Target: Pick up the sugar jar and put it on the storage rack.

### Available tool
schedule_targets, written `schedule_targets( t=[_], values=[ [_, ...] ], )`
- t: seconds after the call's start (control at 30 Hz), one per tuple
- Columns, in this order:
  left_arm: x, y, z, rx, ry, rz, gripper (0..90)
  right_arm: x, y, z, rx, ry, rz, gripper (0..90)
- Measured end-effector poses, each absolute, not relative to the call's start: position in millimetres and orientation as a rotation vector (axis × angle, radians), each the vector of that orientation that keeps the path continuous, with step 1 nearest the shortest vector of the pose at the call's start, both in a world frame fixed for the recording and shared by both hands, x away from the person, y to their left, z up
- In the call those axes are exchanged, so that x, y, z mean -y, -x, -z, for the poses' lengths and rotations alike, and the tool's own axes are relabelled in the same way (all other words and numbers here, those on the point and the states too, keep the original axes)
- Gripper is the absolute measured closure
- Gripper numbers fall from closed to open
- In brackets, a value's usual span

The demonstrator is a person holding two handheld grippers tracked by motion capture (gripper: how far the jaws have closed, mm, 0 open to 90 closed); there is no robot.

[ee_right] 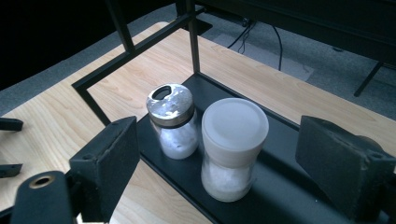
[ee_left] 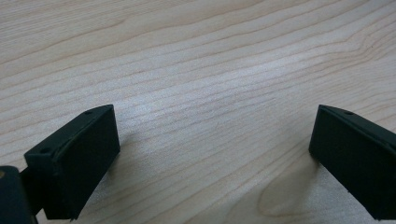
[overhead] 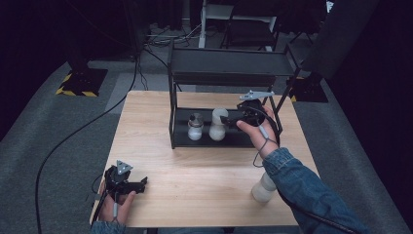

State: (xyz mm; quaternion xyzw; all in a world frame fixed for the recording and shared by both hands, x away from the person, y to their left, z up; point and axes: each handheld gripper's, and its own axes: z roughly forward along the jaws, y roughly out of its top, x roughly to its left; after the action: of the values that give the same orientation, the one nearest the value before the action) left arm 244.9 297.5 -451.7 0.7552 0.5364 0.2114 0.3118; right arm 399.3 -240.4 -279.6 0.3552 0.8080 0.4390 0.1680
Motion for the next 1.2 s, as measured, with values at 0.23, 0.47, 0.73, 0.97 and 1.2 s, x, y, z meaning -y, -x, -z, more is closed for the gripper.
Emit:
schedule_targets(
  t=[0.23, 0.47, 0.73, 0.97, 1.2],
  values=[
    [-298, -245, 452, -1.416, -1.993, -0.558, 1.6, 248, -389, 279, -2.292, -1.012, -1.272, 13.8],
    [-298, -245, 452, -1.416, -1.993, -0.558, 1.6, 254, -376, 276, -2.293, -0.992, -1.282, 13.8],
    [-298, -245, 452, -1.416, -1.993, -0.558, 1.6, 266, -363, 276, -2.291, -0.991, -1.285, 13.7],
    [-297, -245, 452, -1.416, -1.992, -0.558, 1.6, 275, -353, 276, -2.289, -0.986, -1.28, 13.8],
    [-298, -245, 452, -1.415, -1.994, -0.558, 1.6, 282, -343, 277, -2.292, -0.98, -1.28, 13.7]
  ],
)
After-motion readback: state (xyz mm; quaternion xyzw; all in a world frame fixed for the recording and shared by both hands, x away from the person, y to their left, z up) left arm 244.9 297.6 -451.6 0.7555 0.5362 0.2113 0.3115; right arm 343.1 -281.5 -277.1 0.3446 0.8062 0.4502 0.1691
